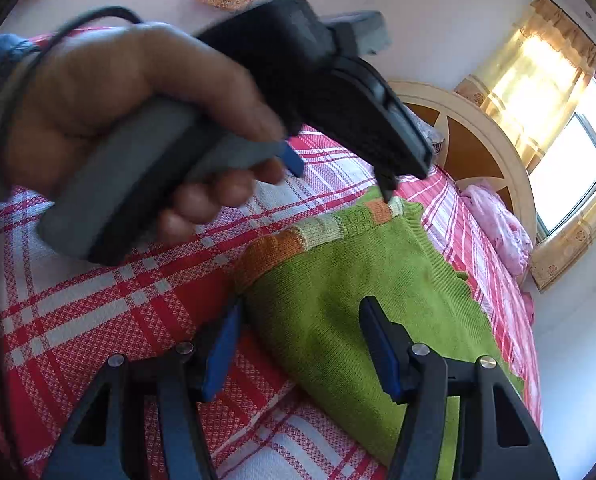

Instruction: Fold small clothes

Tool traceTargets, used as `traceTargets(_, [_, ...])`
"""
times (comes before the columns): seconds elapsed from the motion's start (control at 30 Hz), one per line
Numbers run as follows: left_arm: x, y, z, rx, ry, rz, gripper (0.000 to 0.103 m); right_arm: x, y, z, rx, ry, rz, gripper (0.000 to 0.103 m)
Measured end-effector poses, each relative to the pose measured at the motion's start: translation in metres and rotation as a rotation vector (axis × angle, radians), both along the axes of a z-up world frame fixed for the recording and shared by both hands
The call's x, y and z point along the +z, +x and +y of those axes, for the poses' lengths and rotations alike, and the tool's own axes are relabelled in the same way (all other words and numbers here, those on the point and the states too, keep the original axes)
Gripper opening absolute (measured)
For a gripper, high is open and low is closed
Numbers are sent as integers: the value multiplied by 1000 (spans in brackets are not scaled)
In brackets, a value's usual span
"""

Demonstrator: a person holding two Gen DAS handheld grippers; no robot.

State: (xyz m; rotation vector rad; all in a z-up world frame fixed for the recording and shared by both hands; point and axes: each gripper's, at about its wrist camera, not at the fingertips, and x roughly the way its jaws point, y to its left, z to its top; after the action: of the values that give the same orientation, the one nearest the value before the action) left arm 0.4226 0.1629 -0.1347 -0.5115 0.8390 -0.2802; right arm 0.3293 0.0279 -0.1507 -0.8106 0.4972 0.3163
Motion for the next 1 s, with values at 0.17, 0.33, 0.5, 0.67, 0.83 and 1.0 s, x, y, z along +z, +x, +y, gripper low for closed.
traceTargets(0.17, [1, 24, -18, -74, 60, -1, 93, 0, 4, -1, 0, 21, 18, 58])
traceTargets(0.33, [1, 36, -27, -95, 84, -23, 92, -3, 5, 2, 20, 8, 28, 46])
traceTargets(0.5, [-3, 42, -27, -124, 44, -20, 55, -4, 2, 6, 26, 2, 26, 43])
traceTargets(0.67, [-9, 45, -25, -142, -16, 4, 26, -5, 0, 9, 34, -13, 25, 35])
traceTargets(0.83, [-12, 45, -21, -156, -86, 8, 15, -10, -9, 18, 45, -50, 9, 20])
traceTargets(1.0, [-16, 45, -15, -146, -154, 18, 15, -4, -9, 15, 34, -25, 13, 13])
